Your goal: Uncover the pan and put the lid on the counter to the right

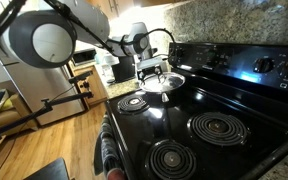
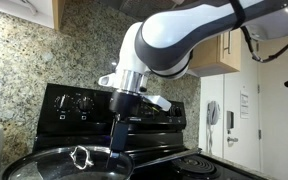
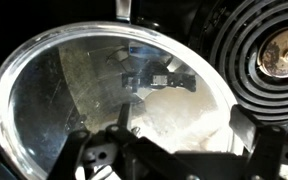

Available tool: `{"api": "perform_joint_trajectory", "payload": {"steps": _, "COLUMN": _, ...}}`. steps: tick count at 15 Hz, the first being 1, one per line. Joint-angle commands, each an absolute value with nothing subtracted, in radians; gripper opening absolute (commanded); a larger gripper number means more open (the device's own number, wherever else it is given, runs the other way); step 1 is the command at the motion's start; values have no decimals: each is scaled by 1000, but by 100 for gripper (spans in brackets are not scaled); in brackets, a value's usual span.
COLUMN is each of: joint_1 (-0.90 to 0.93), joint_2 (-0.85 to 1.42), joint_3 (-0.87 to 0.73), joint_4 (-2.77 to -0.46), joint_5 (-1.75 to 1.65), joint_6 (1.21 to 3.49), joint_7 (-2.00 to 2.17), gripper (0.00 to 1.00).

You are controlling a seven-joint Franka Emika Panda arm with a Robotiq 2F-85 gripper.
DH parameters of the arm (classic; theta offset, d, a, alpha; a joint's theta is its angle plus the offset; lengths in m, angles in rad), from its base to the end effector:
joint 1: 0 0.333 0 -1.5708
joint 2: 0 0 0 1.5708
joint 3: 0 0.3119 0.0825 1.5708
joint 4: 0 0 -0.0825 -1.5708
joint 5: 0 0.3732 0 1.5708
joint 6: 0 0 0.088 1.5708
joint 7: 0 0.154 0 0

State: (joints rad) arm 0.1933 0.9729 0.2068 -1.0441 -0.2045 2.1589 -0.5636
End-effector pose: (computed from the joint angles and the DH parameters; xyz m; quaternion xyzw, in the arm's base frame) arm 0.7487 0.2434 0.2220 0.8838 0.4610 0.0783 0.0142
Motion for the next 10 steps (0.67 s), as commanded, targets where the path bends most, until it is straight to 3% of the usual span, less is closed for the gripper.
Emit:
{"api": "perform_joint_trajectory", "payload": {"steps": 1, "joint_1": 222, "joint_2": 1053, "joint_3": 173, "joint_4": -919, "joint_5": -212, "joint_6": 2198, "joint_7": -558, "gripper": 100}}
{"api": "perform_joint_trajectory", "payload": {"steps": 10, "joint_1": 221, "joint_2": 1145, "joint_3": 168, "joint_4": -850, "joint_5": -197, "joint_6": 2491, "joint_7": -354, "gripper": 100}}
